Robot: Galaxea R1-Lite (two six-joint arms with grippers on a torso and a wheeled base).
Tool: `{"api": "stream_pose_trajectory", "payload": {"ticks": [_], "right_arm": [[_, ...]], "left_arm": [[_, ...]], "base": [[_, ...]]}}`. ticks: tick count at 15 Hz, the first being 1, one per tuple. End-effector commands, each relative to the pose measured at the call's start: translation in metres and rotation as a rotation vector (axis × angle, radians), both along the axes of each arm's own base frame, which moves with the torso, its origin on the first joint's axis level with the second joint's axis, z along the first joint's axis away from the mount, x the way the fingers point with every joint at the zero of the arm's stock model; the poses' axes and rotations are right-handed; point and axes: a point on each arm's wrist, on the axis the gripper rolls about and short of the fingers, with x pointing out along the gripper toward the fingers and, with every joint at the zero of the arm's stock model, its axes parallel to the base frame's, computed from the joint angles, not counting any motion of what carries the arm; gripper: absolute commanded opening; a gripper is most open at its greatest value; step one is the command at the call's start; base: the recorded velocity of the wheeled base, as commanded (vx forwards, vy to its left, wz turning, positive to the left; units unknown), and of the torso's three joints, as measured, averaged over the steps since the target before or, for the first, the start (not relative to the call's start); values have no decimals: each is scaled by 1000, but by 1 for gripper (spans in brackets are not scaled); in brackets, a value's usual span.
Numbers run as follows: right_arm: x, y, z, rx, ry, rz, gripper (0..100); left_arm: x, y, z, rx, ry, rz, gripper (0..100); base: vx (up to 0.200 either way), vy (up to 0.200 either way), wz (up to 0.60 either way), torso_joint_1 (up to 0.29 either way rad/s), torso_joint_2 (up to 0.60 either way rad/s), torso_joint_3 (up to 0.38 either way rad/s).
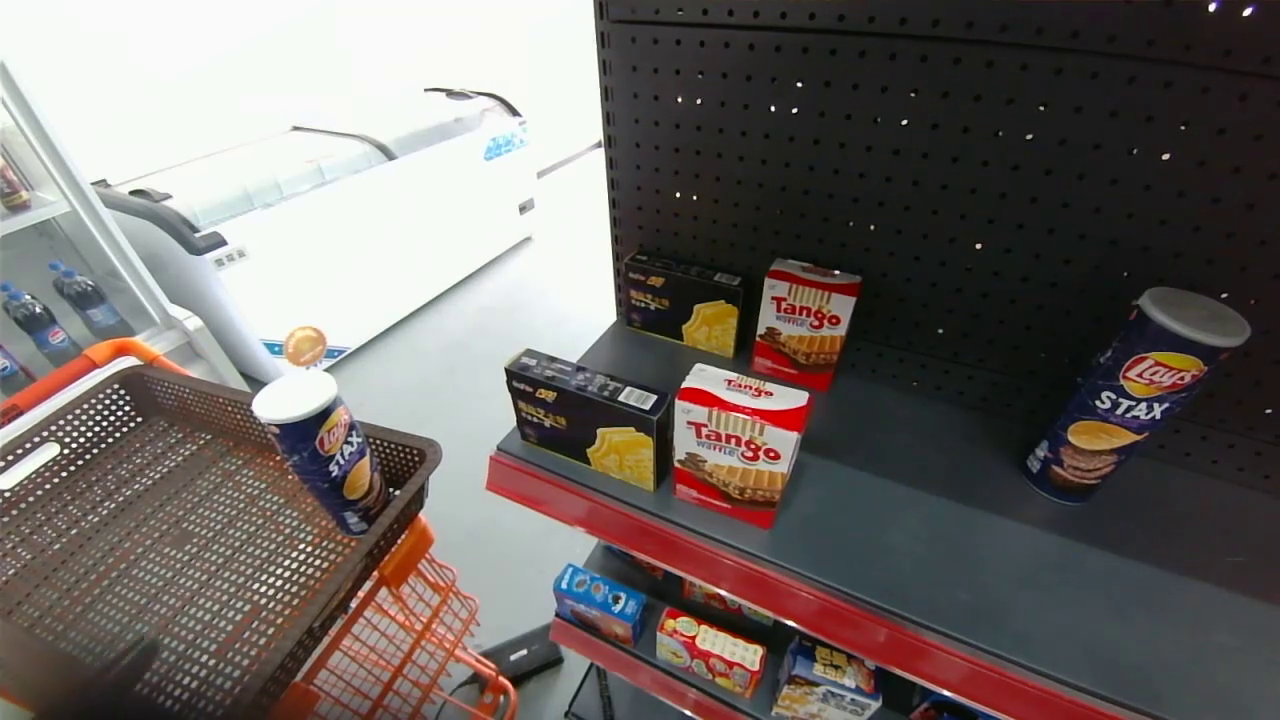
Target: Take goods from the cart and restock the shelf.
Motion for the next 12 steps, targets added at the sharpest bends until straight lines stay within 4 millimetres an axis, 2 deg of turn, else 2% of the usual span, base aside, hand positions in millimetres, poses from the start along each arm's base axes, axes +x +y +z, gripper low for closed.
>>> {"api": "stream_pose_trajectory", "payload": {"ticks": [1,5,6,7,8,10,12], "right_arm": [[0,0,0,0,2,0,100],[0,0,0,0,2,0,100],[0,0,0,0,2,0,100],[0,0,0,0,2,0,100],[0,0,0,0,2,0,100],[0,0,0,0,2,0,100],[0,0,0,0,0,0,100]], "left_arm": [[62,17,-14,22,87,41,100],[99,24,-33,39,97,66,100],[110,24,-44,23,86,61,100],[110,24,-51,21,94,55,100],[118,25,-53,19,66,56,100],[146,31,-63,30,-2,63,100],[160,34,-70,30,-33,64,100]], "base": [[0,0,0,0,0,0],[0,0,0,0,0,0],[0,0,0,0,0,0],[0,0,0,0,0,0],[0,0,0,0,0,0],[0,0,0,0,0,0],[0,0,0,0,0,0]]}}
